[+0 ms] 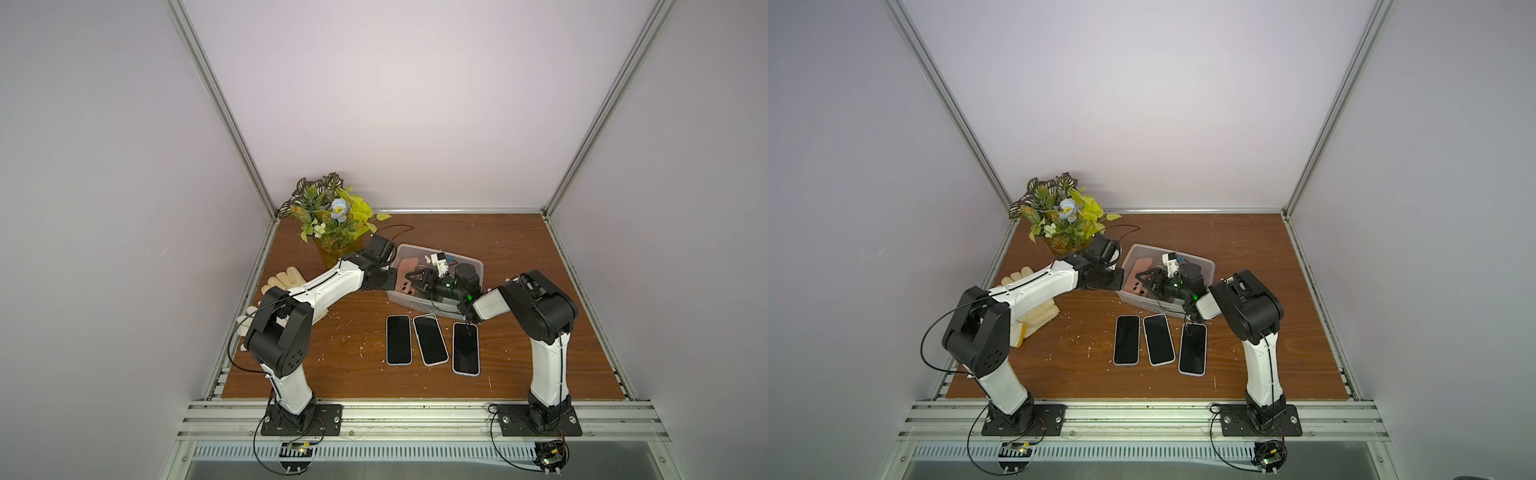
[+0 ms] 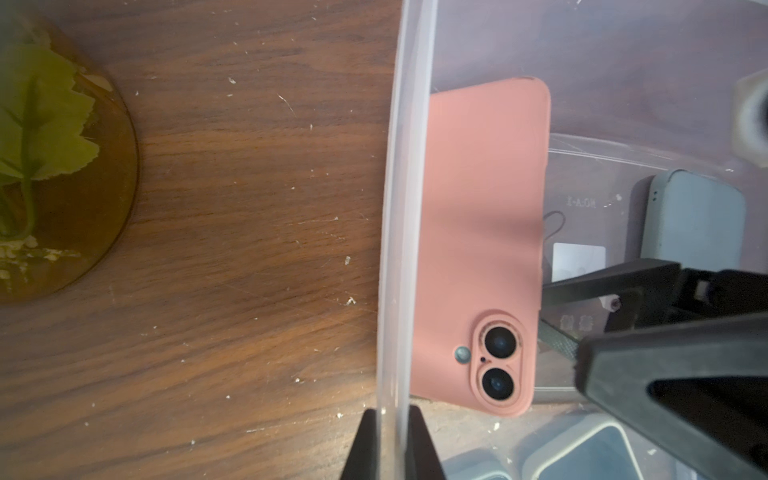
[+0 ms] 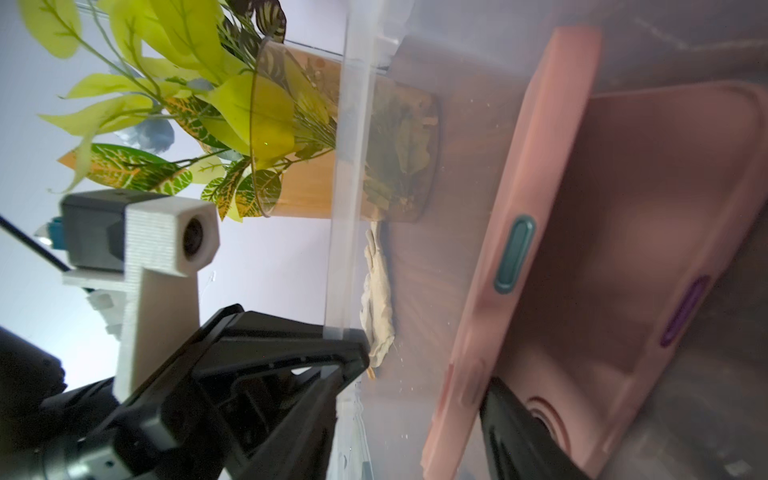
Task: Take the phone out of the storage box
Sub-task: Pick up the phone from the storage box.
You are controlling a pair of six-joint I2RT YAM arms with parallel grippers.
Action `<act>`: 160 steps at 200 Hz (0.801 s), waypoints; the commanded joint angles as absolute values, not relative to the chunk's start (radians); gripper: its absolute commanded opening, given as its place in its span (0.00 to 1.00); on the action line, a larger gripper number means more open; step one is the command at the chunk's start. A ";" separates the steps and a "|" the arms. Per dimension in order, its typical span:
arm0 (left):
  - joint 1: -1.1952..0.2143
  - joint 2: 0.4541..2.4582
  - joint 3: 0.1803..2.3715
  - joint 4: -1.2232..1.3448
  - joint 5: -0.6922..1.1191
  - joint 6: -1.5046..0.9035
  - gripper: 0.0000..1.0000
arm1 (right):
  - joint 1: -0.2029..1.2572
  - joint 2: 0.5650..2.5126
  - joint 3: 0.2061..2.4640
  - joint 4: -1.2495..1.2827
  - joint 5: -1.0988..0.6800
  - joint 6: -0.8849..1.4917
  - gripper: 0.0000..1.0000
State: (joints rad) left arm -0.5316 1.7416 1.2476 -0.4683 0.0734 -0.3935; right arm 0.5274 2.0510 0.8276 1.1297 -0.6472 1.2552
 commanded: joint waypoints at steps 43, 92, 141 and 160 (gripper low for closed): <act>-0.571 1.732 1.224 -0.468 0.196 -0.359 0.00 | 0.555 2.056 0.998 0.690 -0.651 1.071 0.51; -0.571 1.736 1.229 -0.466 0.201 -0.358 0.00 | 0.562 2.081 1.052 0.689 -0.660 1.038 0.25; -0.569 1.714 1.234 -0.477 0.196 -0.357 0.00 | 0.571 2.024 1.101 0.520 -0.622 0.943 0.00; -0.557 1.695 1.274 -0.504 0.207 -0.369 0.22 | 0.573 1.926 1.126 0.300 -0.565 0.773 0.00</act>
State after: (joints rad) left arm -0.5396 1.7374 1.2449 -0.4694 0.0769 -0.3908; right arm 0.5526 2.0605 1.0756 0.5186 -0.6399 1.0405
